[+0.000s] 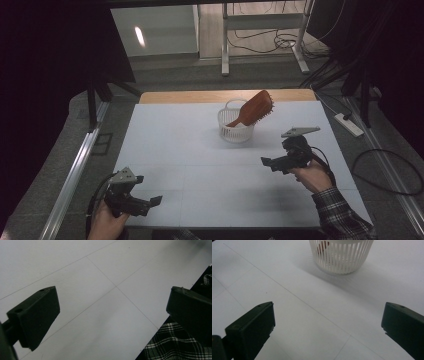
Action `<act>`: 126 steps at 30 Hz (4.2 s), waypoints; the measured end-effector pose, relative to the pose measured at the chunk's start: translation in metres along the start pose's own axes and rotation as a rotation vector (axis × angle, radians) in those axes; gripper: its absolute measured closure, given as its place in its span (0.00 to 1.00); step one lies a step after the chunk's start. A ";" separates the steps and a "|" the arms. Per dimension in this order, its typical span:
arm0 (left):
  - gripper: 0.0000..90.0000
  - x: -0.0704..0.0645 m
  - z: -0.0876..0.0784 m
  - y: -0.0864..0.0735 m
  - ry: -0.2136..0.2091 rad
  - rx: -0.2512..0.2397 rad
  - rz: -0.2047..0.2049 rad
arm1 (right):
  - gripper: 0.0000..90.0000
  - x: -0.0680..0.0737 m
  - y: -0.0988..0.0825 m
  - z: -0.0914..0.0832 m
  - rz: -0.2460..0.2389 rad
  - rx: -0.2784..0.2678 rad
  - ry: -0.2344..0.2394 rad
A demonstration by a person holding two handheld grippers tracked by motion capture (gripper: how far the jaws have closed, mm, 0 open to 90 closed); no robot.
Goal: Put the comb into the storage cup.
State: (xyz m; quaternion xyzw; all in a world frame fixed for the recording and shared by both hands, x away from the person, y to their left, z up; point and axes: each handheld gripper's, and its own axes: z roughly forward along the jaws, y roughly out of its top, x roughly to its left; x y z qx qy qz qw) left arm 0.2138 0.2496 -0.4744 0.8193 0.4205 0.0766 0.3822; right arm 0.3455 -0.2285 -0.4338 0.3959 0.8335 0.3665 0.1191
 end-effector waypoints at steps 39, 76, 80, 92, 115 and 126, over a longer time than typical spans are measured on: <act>0.00 0.001 0.000 0.000 0.001 0.001 -0.002 | 0.00 0.003 -0.055 -0.036 -0.017 0.055 -0.047; 0.00 0.000 0.000 0.000 0.003 -0.002 -0.005 | 0.00 -0.002 -0.098 -0.075 0.045 0.050 -0.142; 0.00 0.000 0.000 0.000 0.004 0.000 -0.003 | 0.00 -0.002 -0.102 -0.078 0.054 0.051 -0.150; 0.00 0.000 0.001 0.001 0.004 0.001 -0.004 | 0.00 -0.004 -0.113 -0.086 0.071 0.060 -0.182; 0.00 0.001 0.000 0.000 0.006 0.002 -0.003 | 0.00 -0.003 -0.119 -0.096 0.070 0.093 -0.230; 0.00 0.001 -0.001 0.000 0.005 -0.007 -0.009 | 0.00 -0.002 -0.119 -0.092 0.058 0.138 -0.237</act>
